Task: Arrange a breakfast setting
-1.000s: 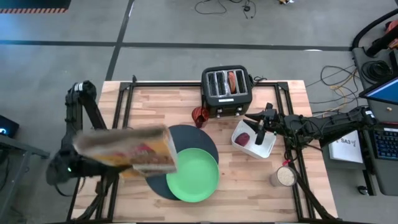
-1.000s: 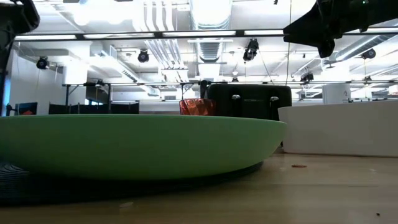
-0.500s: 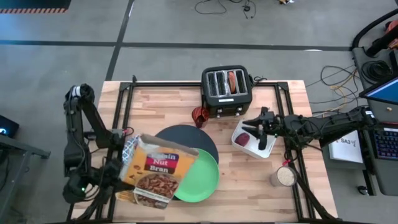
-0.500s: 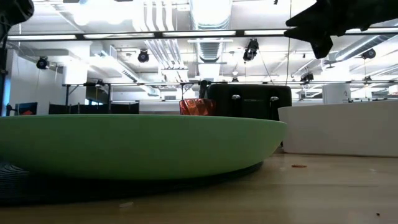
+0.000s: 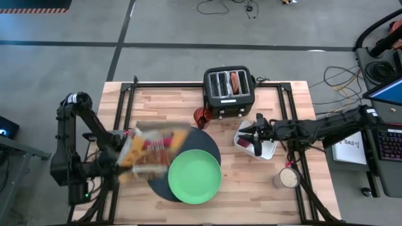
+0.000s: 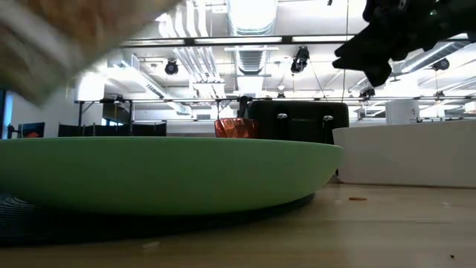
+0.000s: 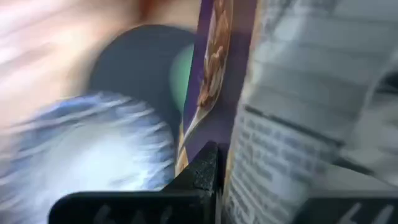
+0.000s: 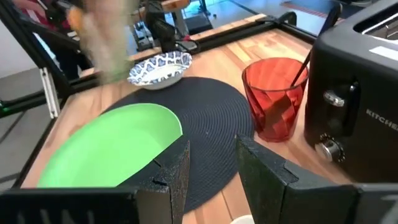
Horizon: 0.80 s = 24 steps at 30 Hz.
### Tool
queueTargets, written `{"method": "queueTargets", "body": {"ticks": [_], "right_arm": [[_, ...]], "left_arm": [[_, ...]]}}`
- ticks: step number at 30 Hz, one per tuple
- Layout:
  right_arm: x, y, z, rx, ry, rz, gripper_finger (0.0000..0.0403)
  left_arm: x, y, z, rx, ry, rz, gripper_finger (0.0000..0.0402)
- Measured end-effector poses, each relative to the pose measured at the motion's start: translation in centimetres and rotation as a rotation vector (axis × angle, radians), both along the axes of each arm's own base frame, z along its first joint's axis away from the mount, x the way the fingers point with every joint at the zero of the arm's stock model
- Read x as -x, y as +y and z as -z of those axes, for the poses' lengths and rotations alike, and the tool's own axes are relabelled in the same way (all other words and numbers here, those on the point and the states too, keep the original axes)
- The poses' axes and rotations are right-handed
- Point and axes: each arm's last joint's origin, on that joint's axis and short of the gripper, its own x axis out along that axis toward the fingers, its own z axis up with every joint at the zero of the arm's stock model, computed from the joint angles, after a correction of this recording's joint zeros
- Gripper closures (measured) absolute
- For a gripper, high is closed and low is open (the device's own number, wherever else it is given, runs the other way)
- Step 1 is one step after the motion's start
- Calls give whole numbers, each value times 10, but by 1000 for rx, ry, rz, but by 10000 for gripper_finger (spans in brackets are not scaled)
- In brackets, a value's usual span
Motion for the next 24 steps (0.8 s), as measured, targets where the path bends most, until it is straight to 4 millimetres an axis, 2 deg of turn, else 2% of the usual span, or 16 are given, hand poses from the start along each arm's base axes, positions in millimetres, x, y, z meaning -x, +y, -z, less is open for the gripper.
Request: {"method": "queueTargets", "body": {"ticks": [3, 6, 13, 24], "right_arm": [[-4, 0, 1, 0, -5, 1, 282], [-7, 1, 2, 4, -11, 1, 282], [-9, 1, 1, 42, -29, -8, 282], [-8, 0, 1, 54, -29, 17, 282]], "left_arm": [[0, -1, 8, 71, 300, -4, 401], [1, 1, 17, 48, 393, -89, 401], [-3, -2, 19, -8, 247, -71, 401], [-12, 3, -25, -52, -117, 65, 401]]}}
